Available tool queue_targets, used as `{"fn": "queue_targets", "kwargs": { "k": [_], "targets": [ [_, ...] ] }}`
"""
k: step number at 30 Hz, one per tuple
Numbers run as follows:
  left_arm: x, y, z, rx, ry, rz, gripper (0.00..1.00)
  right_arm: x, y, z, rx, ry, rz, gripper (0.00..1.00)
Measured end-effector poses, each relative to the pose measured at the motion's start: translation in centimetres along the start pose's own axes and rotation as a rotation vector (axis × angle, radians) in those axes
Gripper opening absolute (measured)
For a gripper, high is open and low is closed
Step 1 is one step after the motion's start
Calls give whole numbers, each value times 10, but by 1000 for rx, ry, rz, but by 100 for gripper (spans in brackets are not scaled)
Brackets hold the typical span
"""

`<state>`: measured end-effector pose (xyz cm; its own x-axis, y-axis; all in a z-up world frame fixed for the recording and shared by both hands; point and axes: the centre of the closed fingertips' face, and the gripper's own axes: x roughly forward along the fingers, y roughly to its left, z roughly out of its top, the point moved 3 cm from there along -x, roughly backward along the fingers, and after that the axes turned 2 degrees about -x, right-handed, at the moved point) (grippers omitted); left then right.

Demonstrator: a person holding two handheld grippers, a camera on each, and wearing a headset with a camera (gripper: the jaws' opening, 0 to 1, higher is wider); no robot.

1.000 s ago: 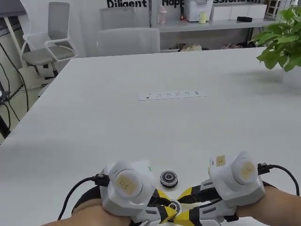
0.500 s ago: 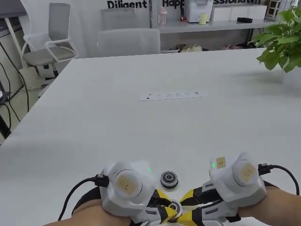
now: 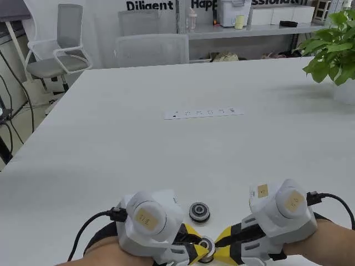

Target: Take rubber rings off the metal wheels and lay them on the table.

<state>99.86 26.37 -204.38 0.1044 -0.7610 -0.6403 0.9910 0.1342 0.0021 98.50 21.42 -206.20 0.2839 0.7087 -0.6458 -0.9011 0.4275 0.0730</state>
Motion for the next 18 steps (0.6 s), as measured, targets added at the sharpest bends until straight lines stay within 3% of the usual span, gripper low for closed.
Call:
{"fn": "queue_targets", "kwargs": {
  "k": [7,18],
  "targets": [
    [0,0,0,-3,-1,4,7,0,-2,-1,40,3,-9,0],
    [0,0,-1,-8,-3,4,7,1,-6,-2,176,-6,-8,0]
  ]
}}
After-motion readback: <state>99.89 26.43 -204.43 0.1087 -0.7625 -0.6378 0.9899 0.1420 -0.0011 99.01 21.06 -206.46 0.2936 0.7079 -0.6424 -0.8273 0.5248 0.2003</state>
